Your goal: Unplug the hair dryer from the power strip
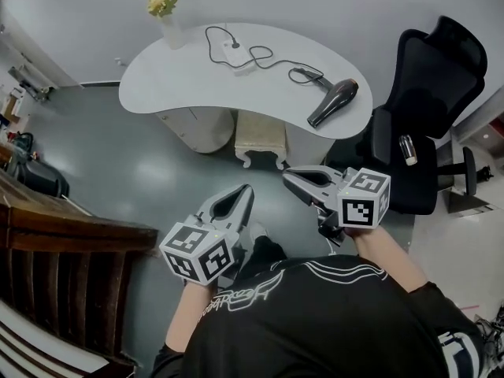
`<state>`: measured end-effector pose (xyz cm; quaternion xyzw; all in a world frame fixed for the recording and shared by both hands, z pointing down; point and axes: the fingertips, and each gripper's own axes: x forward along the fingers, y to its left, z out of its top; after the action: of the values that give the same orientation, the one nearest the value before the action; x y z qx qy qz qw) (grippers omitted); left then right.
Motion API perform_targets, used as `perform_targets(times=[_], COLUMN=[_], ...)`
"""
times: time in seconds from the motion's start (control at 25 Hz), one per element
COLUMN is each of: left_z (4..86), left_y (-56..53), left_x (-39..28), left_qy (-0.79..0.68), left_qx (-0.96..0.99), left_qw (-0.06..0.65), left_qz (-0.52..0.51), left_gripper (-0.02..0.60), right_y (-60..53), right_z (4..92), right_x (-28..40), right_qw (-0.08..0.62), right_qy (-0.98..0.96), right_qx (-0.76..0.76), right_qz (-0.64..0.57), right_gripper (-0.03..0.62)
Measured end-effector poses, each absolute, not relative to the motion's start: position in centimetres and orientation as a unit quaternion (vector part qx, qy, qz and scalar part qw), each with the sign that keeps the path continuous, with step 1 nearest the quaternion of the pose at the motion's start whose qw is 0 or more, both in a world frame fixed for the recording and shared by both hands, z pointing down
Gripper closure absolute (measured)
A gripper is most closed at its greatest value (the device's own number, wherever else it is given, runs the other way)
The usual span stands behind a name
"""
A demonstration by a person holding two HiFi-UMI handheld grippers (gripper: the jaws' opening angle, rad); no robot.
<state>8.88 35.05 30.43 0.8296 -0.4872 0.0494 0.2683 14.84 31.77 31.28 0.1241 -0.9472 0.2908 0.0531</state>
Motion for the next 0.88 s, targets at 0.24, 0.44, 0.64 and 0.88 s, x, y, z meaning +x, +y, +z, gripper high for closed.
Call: perform_targets(times=[0.24,0.44,0.64,0.88], left_z=[31.8,31.9,31.3,31.0], left_y=[28.4,24.2,20.9,17.4], left_x=[2.4,-2.7,-5.7,-6.0], left_qy=[-0.478,-0.470,-0.460,-0.449], left_qx=[0.826,0.831,0.837,0.848], left_qw=[0.294,0.295,0.295,0.280], left_qz=[0.050,0.034,0.022,0.036], left_gripper=[0.574,0.574,0.574,0.574], right_y=[25.4,21.1,17.8,14.7], right_z=[33.1,33.1,31.7,31.9], right_x=[8.5,4.3,2.6,2.3], right_qw=[0.068,0.080,0.063,0.053], right_qy=[-0.936,-0.933,-0.935,-0.933], right_qx=[0.131,0.146,0.174,0.184], right_qz=[0.319,0.318,0.303,0.303], right_gripper=[0.597,0.597,0.597,0.597])
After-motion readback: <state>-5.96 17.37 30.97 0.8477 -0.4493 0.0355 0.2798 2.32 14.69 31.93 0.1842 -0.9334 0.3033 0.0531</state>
